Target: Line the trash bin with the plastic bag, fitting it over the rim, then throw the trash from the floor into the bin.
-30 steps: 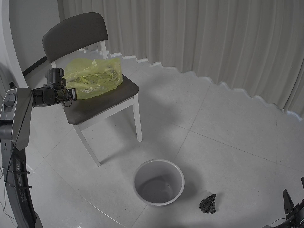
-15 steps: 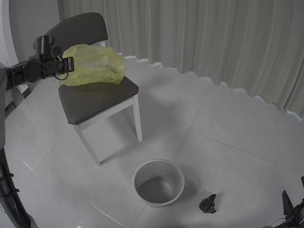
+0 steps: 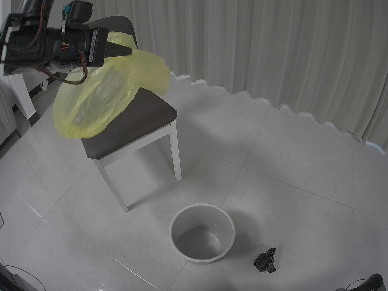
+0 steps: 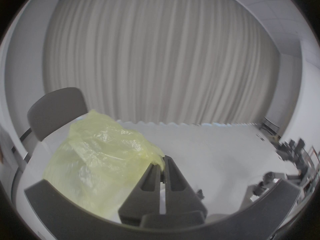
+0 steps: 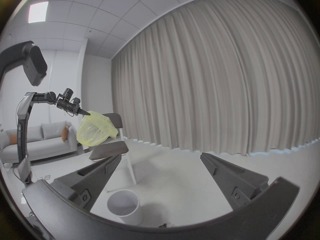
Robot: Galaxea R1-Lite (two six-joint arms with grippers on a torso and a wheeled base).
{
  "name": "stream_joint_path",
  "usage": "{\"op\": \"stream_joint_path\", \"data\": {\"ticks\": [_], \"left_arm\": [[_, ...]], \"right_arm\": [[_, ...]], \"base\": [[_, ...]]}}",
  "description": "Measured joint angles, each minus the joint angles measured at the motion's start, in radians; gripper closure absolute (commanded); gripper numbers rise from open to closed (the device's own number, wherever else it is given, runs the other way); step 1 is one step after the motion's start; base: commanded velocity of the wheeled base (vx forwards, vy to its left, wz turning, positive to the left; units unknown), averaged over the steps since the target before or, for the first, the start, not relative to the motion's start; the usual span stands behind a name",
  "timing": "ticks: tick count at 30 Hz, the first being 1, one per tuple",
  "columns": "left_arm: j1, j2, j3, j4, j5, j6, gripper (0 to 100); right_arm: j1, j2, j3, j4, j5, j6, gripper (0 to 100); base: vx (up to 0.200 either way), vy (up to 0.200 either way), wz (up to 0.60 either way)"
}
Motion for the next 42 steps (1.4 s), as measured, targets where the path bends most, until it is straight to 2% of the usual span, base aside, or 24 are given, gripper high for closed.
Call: {"op": "stream_joint_path", "data": {"ticks": [4,13,23,37,42], "left_arm": [[-0.089,-0.086,0.071,0.054,-0.018,0.044,100],[-0.224,-0.220,0.258,0.073,-0.062,0.124,100],[-0.348,-0.245,0.343,0.066,-0.137,0.161,100],[-0.492,-0.189,0.352,-0.015,-0.144,0.164,100],[-0.513,-0.168,0.351,-0.035,-0.145,0.165,100]], "right_arm": [[0.017,0.152,-0.103,-0.011,0.053,-0.018,0],[0.039,0.534,-0.281,-0.101,0.144,-0.067,0],[0.058,0.865,-0.464,-0.126,0.247,-0.123,0],[0.159,1.277,-0.738,-0.087,0.266,-0.135,0],[0.182,1.379,-0.758,-0.021,0.267,-0.206,0]], "base": [[0.000,0.000,0.00],[0.000,0.000,0.00],[0.000,0.000,0.00],[0.000,0.000,0.00],[0.000,0.000,0.00]]}}
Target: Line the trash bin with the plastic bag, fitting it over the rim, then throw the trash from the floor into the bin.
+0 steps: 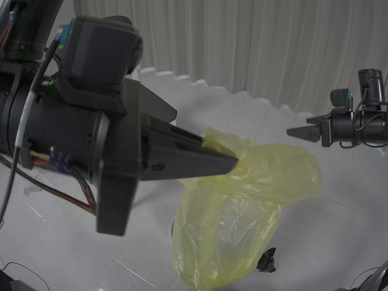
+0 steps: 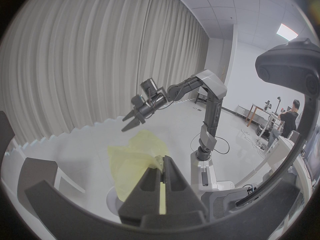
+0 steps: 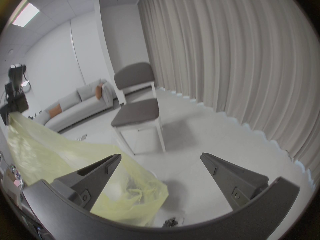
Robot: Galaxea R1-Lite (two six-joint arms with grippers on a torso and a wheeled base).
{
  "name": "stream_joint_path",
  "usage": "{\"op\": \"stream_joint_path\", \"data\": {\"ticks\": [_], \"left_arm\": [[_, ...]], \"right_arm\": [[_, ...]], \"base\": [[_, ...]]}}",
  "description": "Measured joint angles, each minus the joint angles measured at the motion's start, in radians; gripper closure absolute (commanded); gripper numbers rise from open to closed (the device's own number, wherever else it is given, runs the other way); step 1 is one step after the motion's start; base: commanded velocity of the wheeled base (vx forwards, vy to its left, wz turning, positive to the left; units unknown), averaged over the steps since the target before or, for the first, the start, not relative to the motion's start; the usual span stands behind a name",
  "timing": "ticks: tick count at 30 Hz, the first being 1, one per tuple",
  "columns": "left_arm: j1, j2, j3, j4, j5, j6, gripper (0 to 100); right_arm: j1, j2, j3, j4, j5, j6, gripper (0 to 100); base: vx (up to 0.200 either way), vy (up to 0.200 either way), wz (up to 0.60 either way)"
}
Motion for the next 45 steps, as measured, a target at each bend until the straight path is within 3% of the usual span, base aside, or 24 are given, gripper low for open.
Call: {"op": "stream_joint_path", "data": {"ticks": [10,15,25,36,37,45], "left_arm": [[-0.012,0.016,-0.013,-0.048,0.001,0.000,100],[-0.017,0.019,-0.034,-0.059,0.003,0.000,100],[-0.021,0.022,-0.041,-0.095,0.005,0.001,100],[-0.026,0.024,-0.064,-0.110,0.003,0.002,100],[-0.027,0.024,-0.064,-0.110,0.003,0.002,100],[-0.027,0.024,-0.061,-0.114,0.007,0.002,100]], "right_arm": [[-0.004,0.032,0.082,0.196,0.000,-0.119,0],[-0.005,0.014,0.135,0.220,0.003,-0.154,0],[0.028,-0.004,0.183,0.219,0.154,-0.130,0],[0.038,0.005,0.250,0.212,0.167,-0.131,0],[0.037,0.006,0.256,0.210,0.168,-0.135,100],[0.033,0.019,0.277,0.185,0.159,-0.144,100]], "base": [[0.000,0.000,0.00],[0.000,0.000,0.00],[0.000,0.000,0.00],[0.000,0.000,0.00],[0.000,0.000,0.00],[0.000,0.000,0.00]]}}
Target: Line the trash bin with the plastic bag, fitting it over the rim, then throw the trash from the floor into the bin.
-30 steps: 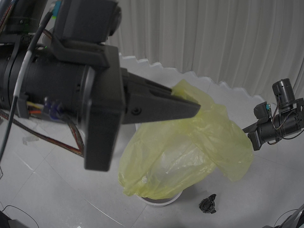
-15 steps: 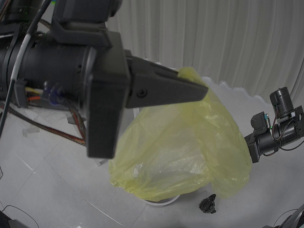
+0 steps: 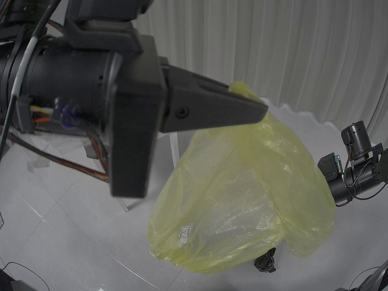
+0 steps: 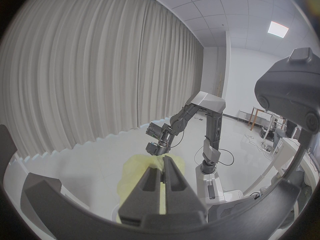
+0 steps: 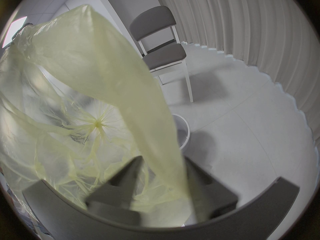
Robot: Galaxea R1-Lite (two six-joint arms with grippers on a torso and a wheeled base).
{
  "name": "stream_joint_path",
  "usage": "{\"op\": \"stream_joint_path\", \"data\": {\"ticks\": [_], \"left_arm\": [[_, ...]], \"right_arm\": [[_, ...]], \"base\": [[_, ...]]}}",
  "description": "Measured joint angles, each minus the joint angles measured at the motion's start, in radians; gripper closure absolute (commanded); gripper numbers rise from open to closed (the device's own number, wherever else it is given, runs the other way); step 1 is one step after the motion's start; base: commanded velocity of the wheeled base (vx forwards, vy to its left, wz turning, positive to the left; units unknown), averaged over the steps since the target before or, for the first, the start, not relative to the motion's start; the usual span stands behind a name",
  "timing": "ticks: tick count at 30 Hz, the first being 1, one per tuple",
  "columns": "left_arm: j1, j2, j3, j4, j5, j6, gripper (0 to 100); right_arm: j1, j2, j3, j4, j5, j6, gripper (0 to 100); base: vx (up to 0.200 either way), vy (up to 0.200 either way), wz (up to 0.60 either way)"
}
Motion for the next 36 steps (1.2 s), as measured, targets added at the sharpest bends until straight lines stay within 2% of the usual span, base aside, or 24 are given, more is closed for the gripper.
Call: {"op": "stream_joint_path", "data": {"ticks": [7,12,15,20,25,31,33,36], "left_arm": [[0.058,-0.003,0.051,-0.003,0.035,-0.004,100],[0.106,-0.006,0.142,-0.038,0.174,-0.037,100],[0.123,-0.009,0.225,-0.132,0.220,-0.094,100],[0.146,-0.006,0.392,-0.363,0.292,-0.184,100],[0.183,0.016,0.590,-0.554,0.350,-0.256,100],[0.240,0.087,0.699,-0.681,0.370,-0.397,100],[0.273,0.130,0.729,-0.756,0.366,-0.418,100],[0.295,0.168,0.760,-0.787,0.341,-0.424,100]], "right_arm": [[-0.008,0.001,0.000,0.000,-0.019,0.002,100],[-0.007,0.006,-0.018,-0.006,-0.060,0.005,100],[-0.001,0.015,-0.035,-0.008,-0.078,0.006,100],[0.023,0.049,-0.063,-0.018,-0.118,0.008,100],[0.073,0.130,-0.086,-0.085,-0.179,0.010,100],[0.134,0.270,-0.140,-0.146,-0.228,0.014,100],[0.154,0.336,-0.176,-0.154,-0.239,0.014,100],[0.165,0.381,-0.196,-0.157,-0.244,0.014,100]], "base": [[0.000,0.000,0.00],[0.000,0.000,0.00],[0.000,0.000,0.00],[0.000,0.000,0.00],[0.000,0.000,0.00],[0.000,0.000,0.00],[0.000,0.000,0.00],[0.000,0.000,0.00]]}}
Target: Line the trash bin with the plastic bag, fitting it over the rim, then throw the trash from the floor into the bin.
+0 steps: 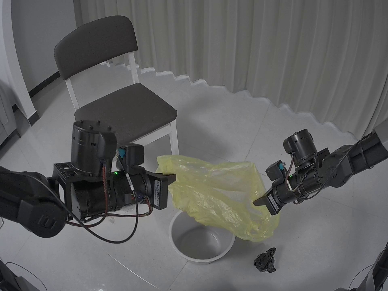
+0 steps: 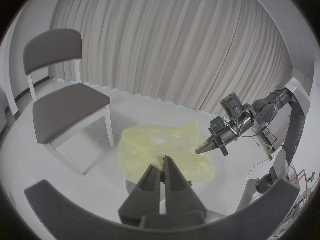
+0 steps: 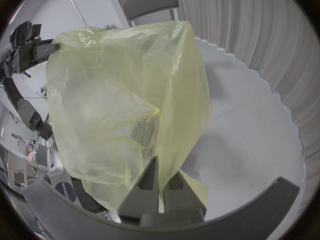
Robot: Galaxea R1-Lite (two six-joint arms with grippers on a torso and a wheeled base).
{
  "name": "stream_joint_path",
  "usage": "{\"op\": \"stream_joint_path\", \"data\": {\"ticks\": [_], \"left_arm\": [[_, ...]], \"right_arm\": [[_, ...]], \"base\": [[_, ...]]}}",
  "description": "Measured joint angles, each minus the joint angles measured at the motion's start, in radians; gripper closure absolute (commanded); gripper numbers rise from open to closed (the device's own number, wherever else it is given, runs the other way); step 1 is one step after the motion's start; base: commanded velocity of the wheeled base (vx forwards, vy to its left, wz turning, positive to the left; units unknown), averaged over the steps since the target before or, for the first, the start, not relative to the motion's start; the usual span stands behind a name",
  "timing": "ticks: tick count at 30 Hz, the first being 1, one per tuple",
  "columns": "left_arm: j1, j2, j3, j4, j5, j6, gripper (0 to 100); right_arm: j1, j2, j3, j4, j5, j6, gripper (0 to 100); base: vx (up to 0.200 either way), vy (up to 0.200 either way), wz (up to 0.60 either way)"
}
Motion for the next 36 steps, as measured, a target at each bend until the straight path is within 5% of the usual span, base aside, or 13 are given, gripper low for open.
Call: {"op": "stream_joint_path", "data": {"ticks": [10,19,36], "left_arm": [[0.033,0.105,0.052,-0.091,-0.032,-0.091,100],[0.057,0.234,0.136,-0.342,-0.041,-0.120,100],[0.159,0.550,0.210,-0.621,-0.121,-0.130,100]], "right_arm": [[0.003,0.069,-0.003,0.033,-0.001,-0.007,100],[0.000,0.149,-0.026,0.026,-0.001,-0.018,100],[0.014,0.431,-0.274,0.032,0.006,-0.010,100]], "base": [[0.000,0.000,0.00],[0.000,0.000,0.00],[0.000,0.000,0.00]]}}
